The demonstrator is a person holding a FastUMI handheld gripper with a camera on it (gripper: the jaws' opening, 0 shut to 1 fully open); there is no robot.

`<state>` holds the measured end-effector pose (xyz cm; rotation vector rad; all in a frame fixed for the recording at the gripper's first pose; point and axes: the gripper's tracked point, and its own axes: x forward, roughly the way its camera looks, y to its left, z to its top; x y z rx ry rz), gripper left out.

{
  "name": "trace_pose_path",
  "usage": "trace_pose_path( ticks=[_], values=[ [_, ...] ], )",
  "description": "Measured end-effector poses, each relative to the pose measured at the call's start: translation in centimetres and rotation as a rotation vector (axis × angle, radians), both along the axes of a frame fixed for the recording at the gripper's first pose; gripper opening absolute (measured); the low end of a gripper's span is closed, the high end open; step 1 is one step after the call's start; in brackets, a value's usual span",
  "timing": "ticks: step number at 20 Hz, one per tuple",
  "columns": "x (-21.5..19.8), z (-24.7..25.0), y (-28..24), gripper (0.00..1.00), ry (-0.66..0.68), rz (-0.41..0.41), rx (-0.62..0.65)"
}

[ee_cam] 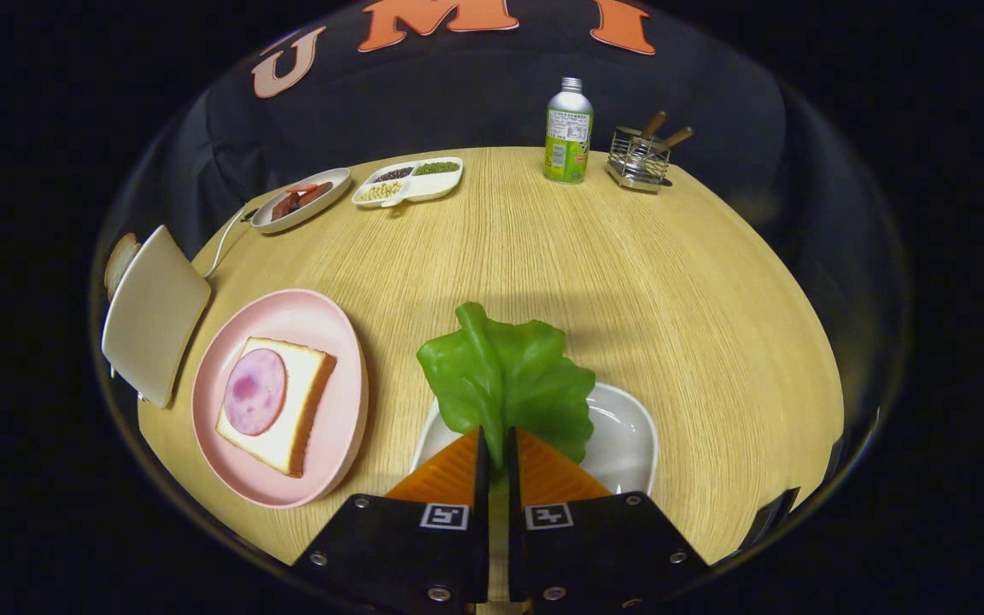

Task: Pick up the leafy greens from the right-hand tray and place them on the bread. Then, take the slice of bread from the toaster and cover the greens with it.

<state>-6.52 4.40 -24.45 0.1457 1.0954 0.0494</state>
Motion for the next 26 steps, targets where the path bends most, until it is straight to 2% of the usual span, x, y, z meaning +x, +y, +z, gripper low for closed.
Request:
trace_pose_path(
  ticks=[1,4,7,13,16,26],
  values=[
    [0.2,0.4,0.0,0.07,-0.013,-0.005,0.022],
    [0.9,1.7,0.5,0.06,-0.067,0.004,0.035],
    [1.4,3.5,2.7,0.06,-0.119,0.031,0.103],
    [2.2,6.8,8.1,0.06,-0.178,0.120,0.222],
    [2.1,6.6,10.3,0.06,-0.171,0.180,0.229],
    [1.8,4.7,15.3,0.07,-0.082,0.236,0.277]
  ],
)
